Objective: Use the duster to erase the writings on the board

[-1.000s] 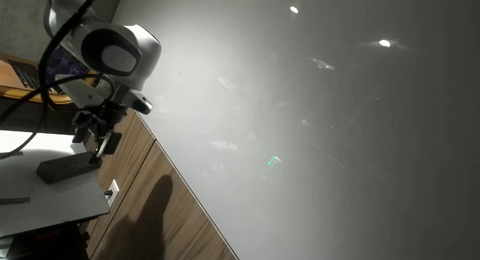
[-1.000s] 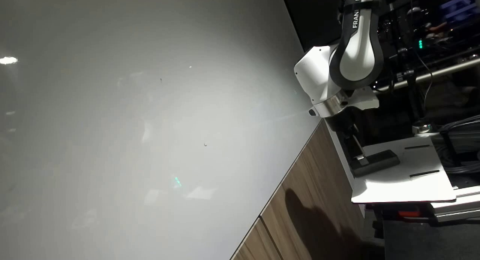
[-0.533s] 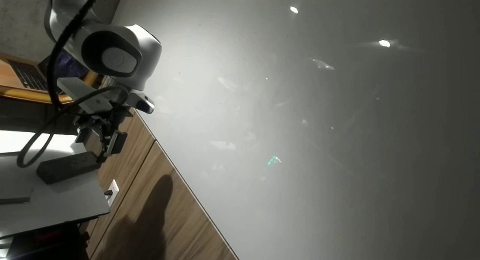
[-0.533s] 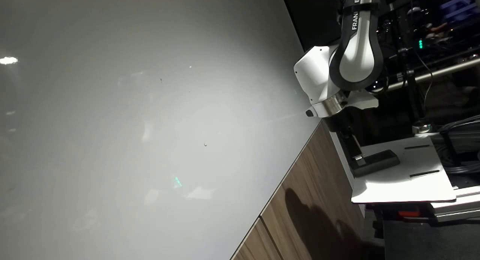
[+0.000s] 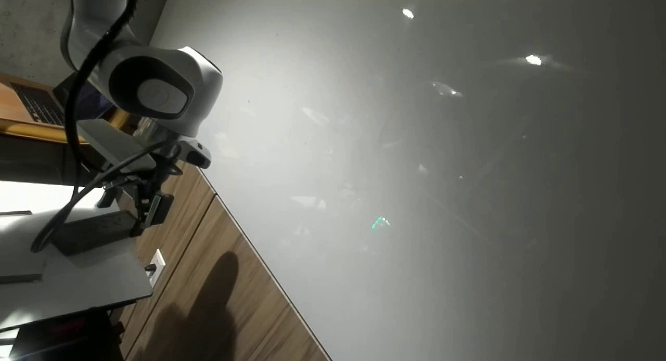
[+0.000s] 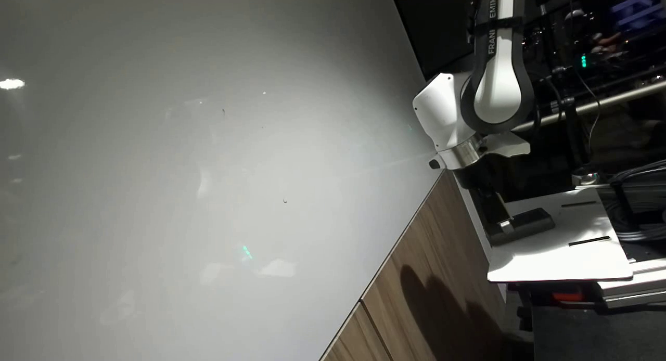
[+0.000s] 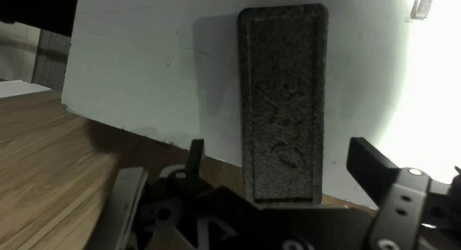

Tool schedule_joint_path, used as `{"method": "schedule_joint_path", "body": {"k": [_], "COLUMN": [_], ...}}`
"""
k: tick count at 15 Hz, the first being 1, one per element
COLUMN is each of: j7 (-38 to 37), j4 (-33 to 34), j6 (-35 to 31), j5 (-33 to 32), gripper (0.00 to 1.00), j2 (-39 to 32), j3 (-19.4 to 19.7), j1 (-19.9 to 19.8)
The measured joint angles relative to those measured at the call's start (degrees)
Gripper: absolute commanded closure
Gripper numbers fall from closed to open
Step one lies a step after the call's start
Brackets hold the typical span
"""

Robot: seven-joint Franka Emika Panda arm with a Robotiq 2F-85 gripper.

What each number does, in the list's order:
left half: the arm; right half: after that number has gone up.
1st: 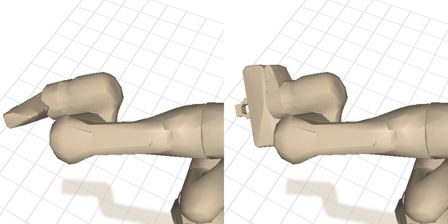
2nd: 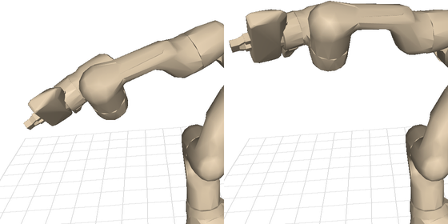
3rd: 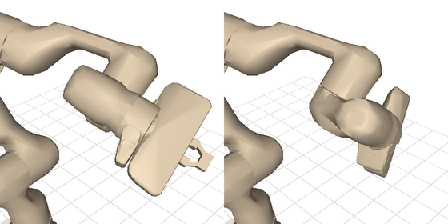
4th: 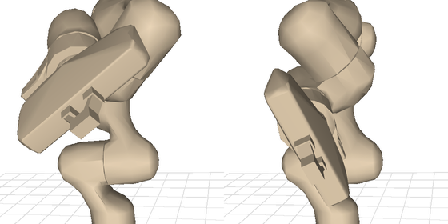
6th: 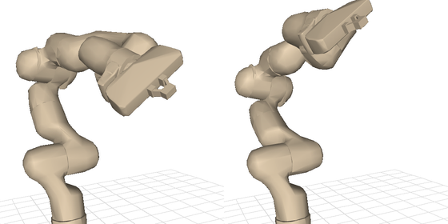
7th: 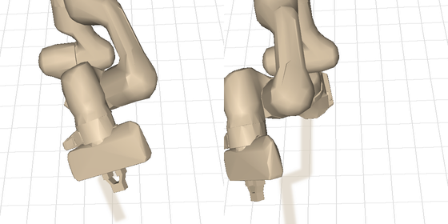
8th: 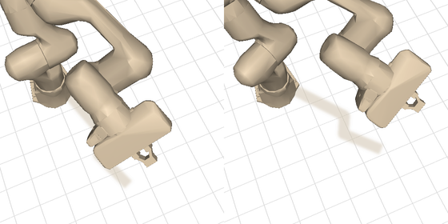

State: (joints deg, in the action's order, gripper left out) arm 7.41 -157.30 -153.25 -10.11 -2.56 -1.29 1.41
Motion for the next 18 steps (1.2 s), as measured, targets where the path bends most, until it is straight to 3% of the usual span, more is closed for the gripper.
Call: {"method": "schedule_joint_path", "body": {"k": [3,6,12,18], "j7": [0.14,0.14,-1.95,-16.43], "j4": [0.01,0.08,0.23,0.19], "j6": [-1.34,-1.89,-1.19,2.4], "j5": [-0.89,-1.09,-1.35,-9.46], "gripper": [0.51,0.7,0.7,0.7], "j2": [-1.53,-1.99,1.15,5.63], "j3": [0.33,0.3,-0.65,-0.94], "j1": [-0.06,0.05,1.21,1.4]}}
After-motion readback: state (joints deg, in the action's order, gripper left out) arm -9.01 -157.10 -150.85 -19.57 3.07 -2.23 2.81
